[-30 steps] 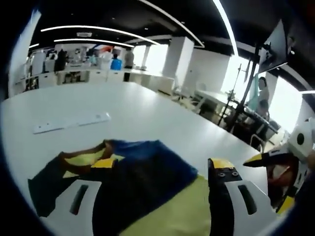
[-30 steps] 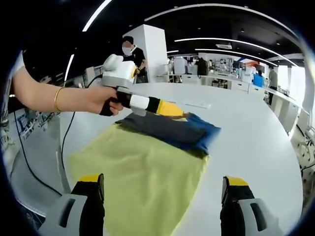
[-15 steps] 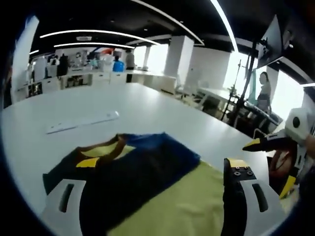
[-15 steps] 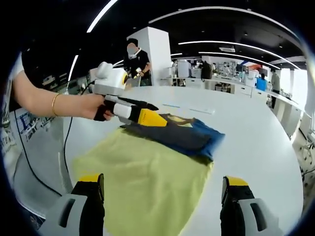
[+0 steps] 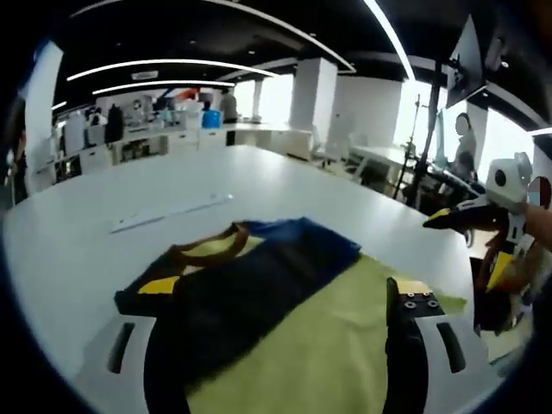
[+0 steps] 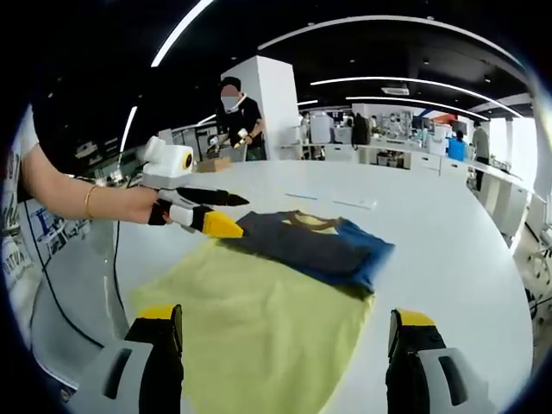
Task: Fold the garment on the visible template until the final outline fits inside the template.
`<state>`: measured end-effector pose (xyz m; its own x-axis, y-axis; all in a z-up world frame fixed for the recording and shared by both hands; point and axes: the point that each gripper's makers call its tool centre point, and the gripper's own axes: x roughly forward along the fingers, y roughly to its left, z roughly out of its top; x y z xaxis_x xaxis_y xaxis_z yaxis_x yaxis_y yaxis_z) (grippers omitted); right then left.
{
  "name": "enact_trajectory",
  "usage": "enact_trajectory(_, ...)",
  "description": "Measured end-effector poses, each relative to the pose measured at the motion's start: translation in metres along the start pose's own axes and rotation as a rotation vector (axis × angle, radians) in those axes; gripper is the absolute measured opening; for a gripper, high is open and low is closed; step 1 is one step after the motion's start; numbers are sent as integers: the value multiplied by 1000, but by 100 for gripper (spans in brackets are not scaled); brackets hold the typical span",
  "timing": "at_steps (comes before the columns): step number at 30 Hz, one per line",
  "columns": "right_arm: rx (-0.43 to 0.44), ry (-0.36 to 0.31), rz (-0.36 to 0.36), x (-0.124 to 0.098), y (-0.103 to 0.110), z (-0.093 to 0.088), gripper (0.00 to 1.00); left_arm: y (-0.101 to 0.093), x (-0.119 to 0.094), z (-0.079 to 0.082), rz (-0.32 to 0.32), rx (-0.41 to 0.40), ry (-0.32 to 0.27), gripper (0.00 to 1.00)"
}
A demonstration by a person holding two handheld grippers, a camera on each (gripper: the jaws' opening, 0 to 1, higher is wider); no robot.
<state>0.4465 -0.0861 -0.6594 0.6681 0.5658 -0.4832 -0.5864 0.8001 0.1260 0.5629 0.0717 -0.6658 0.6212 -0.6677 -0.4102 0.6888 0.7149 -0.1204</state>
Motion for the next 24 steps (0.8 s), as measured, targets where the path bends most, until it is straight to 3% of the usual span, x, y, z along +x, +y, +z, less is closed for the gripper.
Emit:
enact_trajectory(8, -8, 0, 12, 1, 4, 2, 99, 15, -25, -17, 30, 23, 19, 82)
enact_trajectory(12, -12, 11, 17, 1, 6, 0, 99, 25, -37, -25, 44, 52, 33, 64)
enact_trajectory(20, -8, 16, 17, 1, 6, -2, 99, 47, -49, -36, 101, 73, 39, 49)
enact_trajectory(24, -6, 18, 14, 1, 5, -3, 99, 60, -54, -50, 132, 98, 83, 38)
